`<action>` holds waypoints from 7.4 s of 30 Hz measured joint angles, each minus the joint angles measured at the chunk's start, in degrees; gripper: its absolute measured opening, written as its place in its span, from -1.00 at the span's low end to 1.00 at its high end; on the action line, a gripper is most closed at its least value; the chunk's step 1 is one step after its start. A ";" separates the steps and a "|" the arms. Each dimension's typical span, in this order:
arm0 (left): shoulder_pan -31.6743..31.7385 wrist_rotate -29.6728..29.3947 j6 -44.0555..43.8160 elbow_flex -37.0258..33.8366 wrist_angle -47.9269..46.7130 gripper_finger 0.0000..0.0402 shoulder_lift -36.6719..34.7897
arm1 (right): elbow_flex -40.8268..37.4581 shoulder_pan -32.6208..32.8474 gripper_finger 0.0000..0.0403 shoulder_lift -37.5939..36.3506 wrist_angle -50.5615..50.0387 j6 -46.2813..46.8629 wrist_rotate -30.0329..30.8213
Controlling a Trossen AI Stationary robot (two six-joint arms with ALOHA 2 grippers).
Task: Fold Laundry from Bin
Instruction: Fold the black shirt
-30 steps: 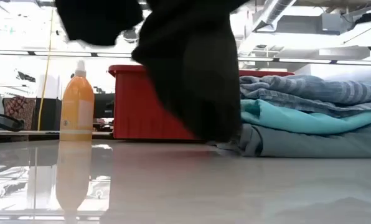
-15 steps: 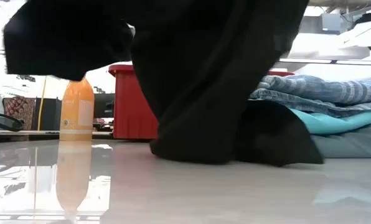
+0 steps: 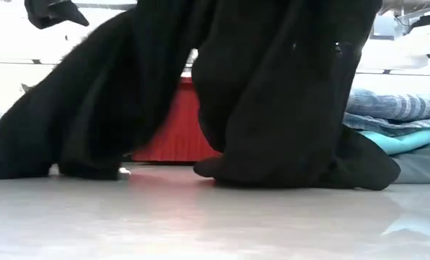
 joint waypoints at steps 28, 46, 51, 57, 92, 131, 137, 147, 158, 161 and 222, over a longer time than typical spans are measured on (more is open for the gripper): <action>-3.19 -12.17 39.95 -8.35 62.13 0.10 25.99 | -0.02 -2.92 -0.87 0.03 -3.57 1.59 1.99; -2.21 -1.49 27.45 -5.57 35.29 0.07 30.19 | -0.02 -3.32 -0.87 0.01 -6.09 1.61 1.97; -2.14 -1.60 27.08 -5.57 37.31 0.07 30.19 | -0.02 -4.04 -0.87 0.01 -6.85 1.72 1.97; -1.44 4.69 26.99 -5.57 41.89 0.07 31.57 | -0.02 -4.87 -0.87 0.01 -6.74 3.11 1.97; 2.90 3.01 10.26 -3.78 40.43 -0.98 43.68 | -0.05 -4.63 -0.87 0.03 -8.41 4.63 0.37; -1.06 39.52 37.00 -1.30 52.97 -1.00 -15.07 | 0.02 11.79 -0.87 -1.31 12.95 -23.57 -0.48; -0.09 28.49 35.00 0.53 36.12 -1.00 -18.40 | 0.04 13.55 -0.87 -5.34 -6.77 -8.65 40.47; -0.06 17.01 31.85 0.57 24.55 -1.00 -18.96 | -0.01 9.13 -0.87 -4.31 -18.91 4.97 45.77; -0.06 8.36 28.72 0.57 20.28 -1.00 -18.66 | 0.00 4.13 -0.87 -3.45 -14.04 3.84 25.70; -0.09 8.80 29.33 0.57 20.31 -1.00 -18.04 | -0.02 2.56 -0.87 -1.10 -8.53 1.67 6.30; 6.08 43.36 11.06 -8.04 -0.76 -1.00 0.17 | -5.14 1.35 -0.74 19.12 -24.47 42.11 -31.42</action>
